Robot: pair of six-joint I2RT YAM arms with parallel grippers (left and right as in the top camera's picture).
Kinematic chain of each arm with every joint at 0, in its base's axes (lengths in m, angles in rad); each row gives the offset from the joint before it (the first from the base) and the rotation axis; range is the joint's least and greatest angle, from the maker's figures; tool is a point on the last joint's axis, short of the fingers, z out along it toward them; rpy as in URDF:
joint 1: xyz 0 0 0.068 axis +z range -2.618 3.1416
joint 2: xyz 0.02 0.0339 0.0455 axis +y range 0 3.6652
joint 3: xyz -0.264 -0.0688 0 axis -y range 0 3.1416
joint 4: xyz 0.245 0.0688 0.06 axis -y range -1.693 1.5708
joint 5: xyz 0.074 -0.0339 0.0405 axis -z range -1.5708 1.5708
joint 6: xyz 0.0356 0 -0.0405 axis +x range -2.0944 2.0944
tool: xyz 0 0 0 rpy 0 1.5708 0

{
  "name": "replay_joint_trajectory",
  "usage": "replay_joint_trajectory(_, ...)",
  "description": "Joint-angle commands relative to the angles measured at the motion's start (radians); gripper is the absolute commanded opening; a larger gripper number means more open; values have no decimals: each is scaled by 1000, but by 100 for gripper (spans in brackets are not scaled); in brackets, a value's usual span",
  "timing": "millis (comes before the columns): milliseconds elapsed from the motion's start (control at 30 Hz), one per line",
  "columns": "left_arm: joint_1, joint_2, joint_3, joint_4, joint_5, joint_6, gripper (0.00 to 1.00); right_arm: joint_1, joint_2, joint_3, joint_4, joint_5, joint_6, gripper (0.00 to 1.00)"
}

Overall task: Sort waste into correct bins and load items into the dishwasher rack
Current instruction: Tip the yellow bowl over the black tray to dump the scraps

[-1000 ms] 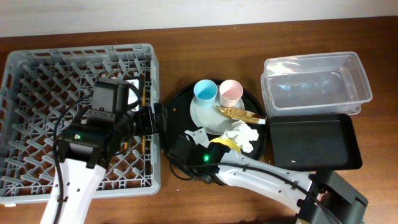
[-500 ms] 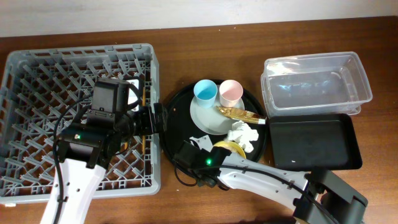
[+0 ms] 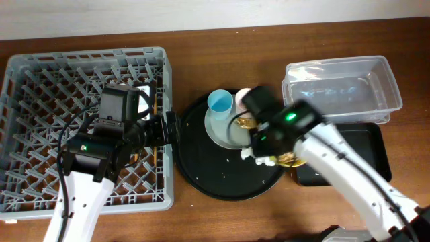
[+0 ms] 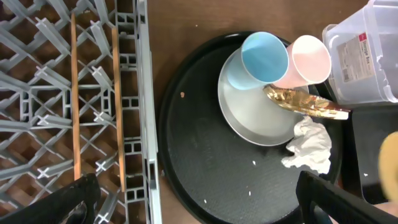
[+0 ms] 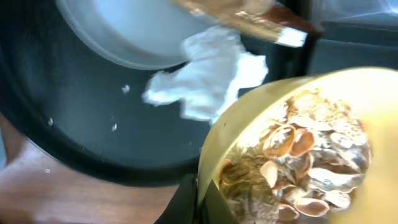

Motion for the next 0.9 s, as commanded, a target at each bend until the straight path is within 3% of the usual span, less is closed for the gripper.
replay_joint_trajectory(0, 2, -8, 11, 1, 6, 2, 100, -270, -19, 16, 4, -230, -233, 4)
replay_joint_trajectory(100, 2, -8, 11, 1, 6, 2, 99, -625, -19, 11, 23, -526, -428, 4)
replay_joint_trajectory(233, 2, -8, 11, 1, 6, 2, 99, -941, -19, -129, 50, -919, -623, 4)
replay_joint_trajectory(300, 2, -8, 11, 1, 6, 2, 99, -1047, -19, -217, 91, -1020, -658, 4)
replay_joint_trajectory(400, 2, -8, 11, 1, 6, 2, 99, -1221, -16, -420, 297, -1220, -657, 4)
replay_joint_trajectory(467, 2, -8, 11, 1, 6, 2, 100, -1292, -3, -516, 416, -1326, -654, 4)
replay_joint_trajectory(600, 2, -8, 11, 1, 6, 2, 99, -1354, 67, -534, 470, -1602, -653, 4)
replay_joint_trajectory(700, 2, -8, 11, 1, 6, 2, 99, -1354, 71, -535, 415, -1615, -618, 4)
replay_joint_trajectory(767, 2, -8, 11, 1, 6, 2, 99, -1354, 72, -535, 417, -1615, -444, 4)
replay_joint_trajectory(867, 2, -8, 11, 1, 6, 2, 99, -1353, 71, -535, 344, -1616, -427, 4)
